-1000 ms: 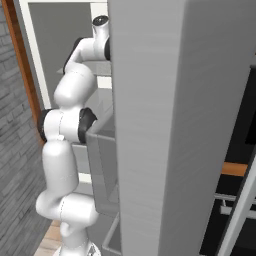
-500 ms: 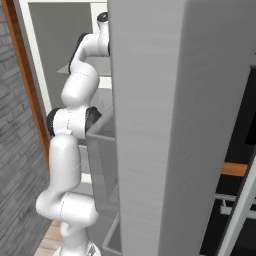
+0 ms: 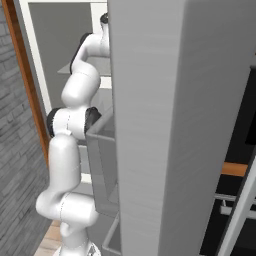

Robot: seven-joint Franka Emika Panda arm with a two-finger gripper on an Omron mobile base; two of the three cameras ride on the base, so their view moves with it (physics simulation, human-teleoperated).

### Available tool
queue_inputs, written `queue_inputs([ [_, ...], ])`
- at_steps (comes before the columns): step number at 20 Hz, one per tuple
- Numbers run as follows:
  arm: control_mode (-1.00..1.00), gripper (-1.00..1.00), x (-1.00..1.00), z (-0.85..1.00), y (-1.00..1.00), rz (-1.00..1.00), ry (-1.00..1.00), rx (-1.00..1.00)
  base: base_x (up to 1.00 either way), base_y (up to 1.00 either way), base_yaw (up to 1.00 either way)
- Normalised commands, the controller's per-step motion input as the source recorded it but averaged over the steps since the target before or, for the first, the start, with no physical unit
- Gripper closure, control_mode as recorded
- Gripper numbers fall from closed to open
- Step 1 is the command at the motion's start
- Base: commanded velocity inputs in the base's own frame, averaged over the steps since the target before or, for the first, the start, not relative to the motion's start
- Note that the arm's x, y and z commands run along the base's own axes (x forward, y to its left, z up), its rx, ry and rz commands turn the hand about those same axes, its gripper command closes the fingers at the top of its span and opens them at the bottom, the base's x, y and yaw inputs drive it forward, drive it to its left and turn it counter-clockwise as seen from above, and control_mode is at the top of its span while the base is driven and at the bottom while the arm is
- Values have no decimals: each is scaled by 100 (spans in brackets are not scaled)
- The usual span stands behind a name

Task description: Pick the peach and mango from the fridge and place them on the plate next to the blender to make a fruit smoothie.

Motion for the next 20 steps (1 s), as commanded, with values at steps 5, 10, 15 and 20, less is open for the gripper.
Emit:
queue_inputs([
  [5,-100,100,-14,-13,-8,1,-30,0,0,0,0],
  [10,-100,100,-88,36,-1,0,-35,0,0,0,0],
  [15,-100,100,-100,33,-2,0,-39,0,0,0,0],
  [20,-100,100,-100,5,-15,0,-28,0,0,0,0],
])
